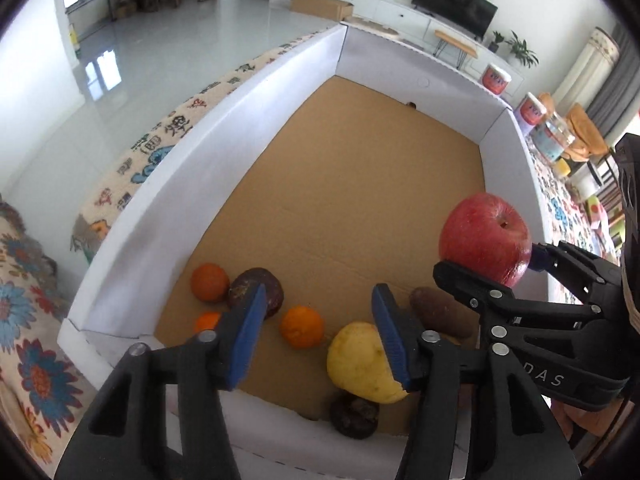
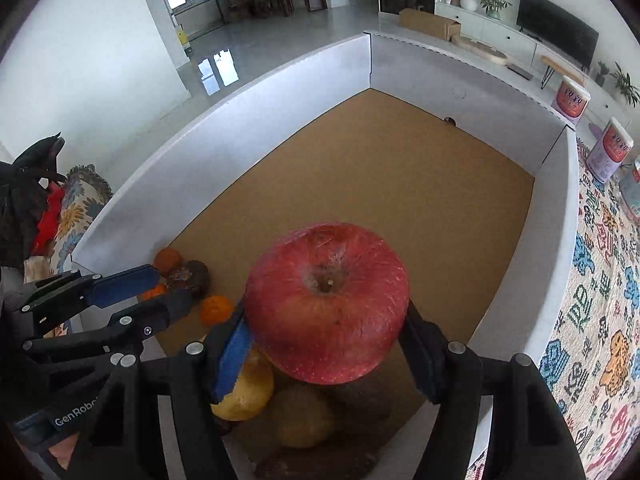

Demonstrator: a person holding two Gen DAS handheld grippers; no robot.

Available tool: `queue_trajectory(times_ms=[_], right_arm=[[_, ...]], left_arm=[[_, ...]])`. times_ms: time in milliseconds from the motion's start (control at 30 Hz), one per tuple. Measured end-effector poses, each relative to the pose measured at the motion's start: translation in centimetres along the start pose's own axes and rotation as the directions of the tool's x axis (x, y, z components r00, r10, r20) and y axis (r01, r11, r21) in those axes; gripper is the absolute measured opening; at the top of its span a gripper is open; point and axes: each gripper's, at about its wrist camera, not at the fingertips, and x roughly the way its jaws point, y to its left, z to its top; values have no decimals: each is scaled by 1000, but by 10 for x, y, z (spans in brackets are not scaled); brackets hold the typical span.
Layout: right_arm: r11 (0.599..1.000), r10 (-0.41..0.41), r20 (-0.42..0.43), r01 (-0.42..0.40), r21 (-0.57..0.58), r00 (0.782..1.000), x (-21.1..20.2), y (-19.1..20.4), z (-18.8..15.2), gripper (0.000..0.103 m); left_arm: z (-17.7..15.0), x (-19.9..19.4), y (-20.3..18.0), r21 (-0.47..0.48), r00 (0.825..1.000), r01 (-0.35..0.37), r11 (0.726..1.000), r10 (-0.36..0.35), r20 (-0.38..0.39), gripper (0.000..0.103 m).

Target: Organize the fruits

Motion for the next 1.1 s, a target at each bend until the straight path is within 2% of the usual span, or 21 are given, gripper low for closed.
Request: queue_trajectory(times_ms=[100,233,333,400,500,600,700,767,933,1100], right_arm=[[1000,-12,36,12,4,999,-8,-5,-5,73],[999,-39,111,36,32,993,-36,-11,-5,88],[995,-72,155,60,78,985,-63,-19,-11,102],[992,-87,182,69,104,980,-83,-23,-20,103],[985,-118,203,88,151,972,-109,-27,-36,103],[971,-166,222,120,206,961,-133,-25,-55,103],[965,-158,238,99,242,958,-153,-16,-68,103],[962,-147,238,82,262,960,-161,-9,-76,103],[955,-135,222,67,288,966,-166,4,-87,103],[951,-151,195,88,297,969,-157,12,-91,103]], left_arm=[[3,-14,-1,1,997,-32,999,32,71,83],[5,-44,-10,35,981,-89,995,81,178,90],[1,-73,-17,52,945,-165,985,142,295,98],[-4,-90,-20,58,916,-220,974,186,354,101],[-10,-102,-29,91,901,-284,954,234,366,101],[-14,-108,-41,181,892,-354,917,274,360,102],[-19,-115,-47,190,876,-399,897,313,366,102],[-21,-119,-46,188,875,-396,899,306,376,102],[-23,-119,-37,197,911,-330,923,258,321,102],[-25,-113,-30,195,920,-328,925,265,289,102]])
